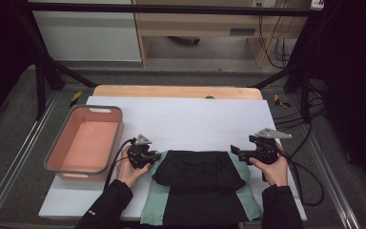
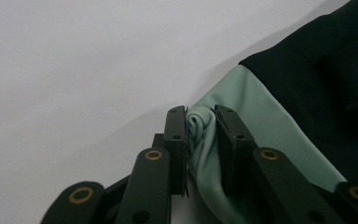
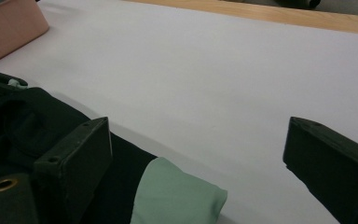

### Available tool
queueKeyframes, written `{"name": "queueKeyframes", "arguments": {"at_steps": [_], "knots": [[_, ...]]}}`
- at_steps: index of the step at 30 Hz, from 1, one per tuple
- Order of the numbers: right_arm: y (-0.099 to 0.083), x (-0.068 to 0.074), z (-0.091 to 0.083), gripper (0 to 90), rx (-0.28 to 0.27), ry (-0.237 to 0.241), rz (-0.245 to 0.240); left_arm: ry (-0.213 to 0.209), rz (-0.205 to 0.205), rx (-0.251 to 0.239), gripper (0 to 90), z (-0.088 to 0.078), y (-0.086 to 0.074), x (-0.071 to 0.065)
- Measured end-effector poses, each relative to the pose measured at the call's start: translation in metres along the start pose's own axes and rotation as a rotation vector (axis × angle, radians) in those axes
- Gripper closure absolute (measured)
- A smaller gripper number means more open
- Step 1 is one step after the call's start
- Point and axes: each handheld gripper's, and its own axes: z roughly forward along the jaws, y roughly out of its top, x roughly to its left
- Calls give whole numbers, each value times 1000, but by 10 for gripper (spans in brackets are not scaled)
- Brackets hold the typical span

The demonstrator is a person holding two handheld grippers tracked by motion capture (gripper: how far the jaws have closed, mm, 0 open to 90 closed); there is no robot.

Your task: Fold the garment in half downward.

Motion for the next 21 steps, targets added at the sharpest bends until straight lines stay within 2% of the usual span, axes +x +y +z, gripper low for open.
{"name": "queueKeyframes", "arguments": {"at_steps": [3, 8, 12, 14, 18, 21], "knots": [[-7, -6, 2, 119, 8, 1, 12, -3, 10, -1, 747, 0, 0, 0], [-16, -16, 6, 152, 27, -24, 27, -7, 16, -7, 747, 0, -1, 1], [-22, -21, 8, 246, 46, -20, 44, -8, 18, -13, 747, 0, -2, 1], [-25, -23, 10, 282, 69, -19, 29, -8, 19, -13, 746, 0, -2, 1], [-29, -23, 14, 363, 101, 5, 38, -12, 20, -15, 746, 0, -2, 1], [-32, -23, 15, 421, 116, 21, 65, -13, 21, -15, 746, 0, -2, 2]]}}
